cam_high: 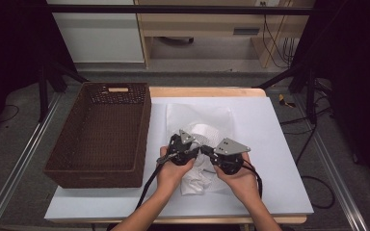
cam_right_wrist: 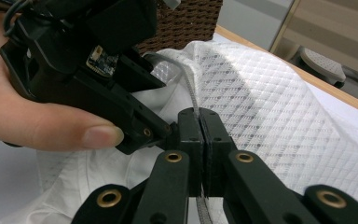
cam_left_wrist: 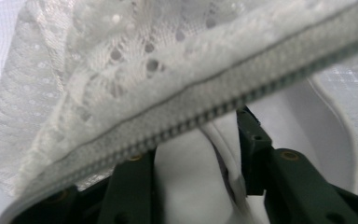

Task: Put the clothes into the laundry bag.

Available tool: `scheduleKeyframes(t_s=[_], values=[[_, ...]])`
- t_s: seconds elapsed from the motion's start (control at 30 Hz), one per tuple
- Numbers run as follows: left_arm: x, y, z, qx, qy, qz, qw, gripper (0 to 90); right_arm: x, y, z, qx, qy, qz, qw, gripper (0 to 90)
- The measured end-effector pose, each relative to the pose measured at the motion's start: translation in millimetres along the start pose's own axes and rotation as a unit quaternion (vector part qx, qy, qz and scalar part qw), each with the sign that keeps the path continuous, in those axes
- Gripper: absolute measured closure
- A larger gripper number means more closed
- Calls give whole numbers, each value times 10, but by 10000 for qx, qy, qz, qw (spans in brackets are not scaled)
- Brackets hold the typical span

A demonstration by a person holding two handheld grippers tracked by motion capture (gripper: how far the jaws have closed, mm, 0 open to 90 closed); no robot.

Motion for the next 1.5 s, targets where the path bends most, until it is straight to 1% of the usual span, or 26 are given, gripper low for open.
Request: scheduleKeyframes(t_s=[0.13, 0.27, 0.3, 0.33, 0.4, 0.47, 0.5, 0.53, 0.57, 0.6, 0.63, 0.67, 0.73, 0.8, 0.83, 1.0, 1.1, 1.13, 1.17, 1.27, 1.3, 1.37, 1.4, 1.43, 1.47, 1.5], values=[[-16, -31, 0, -33, -17, -42, 10000, 583, -1, -8, 33, -43, -23, 12, 10000, 891], [-30, -57, 8, -78, -91, -111, 9999, 488, -11, 1, 90, -101, -91, 20, 9999, 890], [-31, -57, 7, -67, -105, -127, 9998, 488, -11, 1, 90, -101, -91, 20, 9999, 890], [-17, -59, 18, -65, -55, -106, 9999, 440, -19, 5, 118, -145, -127, 16, 9998, 890], [2, -51, 36, -82, -71, -102, 9999, 390, -18, 9, 136, -160, -154, 36, 9997, 889], [19, -41, 54, -101, -83, -68, 9999, 352, -18, 9, 147, -167, -183, 52, 9997, 889], [46, -24, 68, -113, -129, 14, 9999, 341, -24, 9, 174, -196, -222, 57, 9995, 889], [46, -24, 68, -113, -129, 14, 9999, 331, -24, 9, 174, -196, -222, 57, 9995, 889], [83, 9, 78, -129, -163, 127, 9997, 323, -11, 21, 196, -201, -283, 103, 9993, 889], [83, 9, 78, -129, -163, 127, 9997, 322, -11, 21, 196, -201, -283, 103, 9993, 889], [110, 47, 81, -112, -238, 207, 9994, 321, 4, 33, 217, -201, -357, 155, 9990, 889], [110, 47, 81, -112, -238, 207, 9994, 319, 4, 33, 217, -201, -357, 155, 9990, 889], [147, 103, 112, -201, -206, 343, 9990, 306, 5, 37, 230, -192, -384, 172, 9989, 889], [157, 123, 116, -171, -226, 376, 9989, 286, 5, 38, 231, -191, -403, 175, 9989, 889], [181, 167, 133, -192, -235, 468, 9984, 286, 16, 47, 246, -196, -452, 212, 9986, 889], [211, 276, 151, -176, -331, 617, 9974, 286, 31, 72, 294, -205, -552, 275, 9979, 890], [270, 424, 207, -272, -400, 859, 9951, 289, 20, 79, 318, -211, -596, 271, 9976, 890], [270, 424, 207, -272, -400, 859, 9951, 288, 20, 79, 318, -211, -596, 271, 9976, 890], [289, 497, 246, -309, -424, 945, 9941, 289, 16, 85, 314, -213, -582, 267, 9977, 890], [296, 552, 275, -327, -431, 984, 9937, 289, 12, 94, 303, -209, -560, 265, 9979, 891], [293, 602, 292, -344, -450, 961, 9938, 290, 11, 93, 301, -205, -549, 264, 9979, 891], [295, 653, 309, -415, -419, 982, 9934, 298, 8, 96, 301, -213, -542, 259, 9980, 891], [295, 653, 309, -415, -419, 982, 9934, 312, 8, 96, 301, -213, -542, 259, 9980, 891], [276, 725, 336, -463, -464, 997, 9929, 344, 5, 102, 299, -214, -540, 263, 9980, 891], [276, 725, 336, -463, -464, 997, 9929, 390, 5, 102, 299, -214, -540, 263, 9980, 891], [233, 774, 358, -446, -612, 943, 9927, 418, -4, 108, 297, -208, -543, 265, 9980, 891]])
Point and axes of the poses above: each handheld gripper's, and its own axes: y roughly backward along the jaws, x roughly out of its top, z roughly to its right, the point moved 10 cm from there along -y, roughly forward along the jaws, and after that the axes turned 15 degrees about -y, right-handed, at the moved point
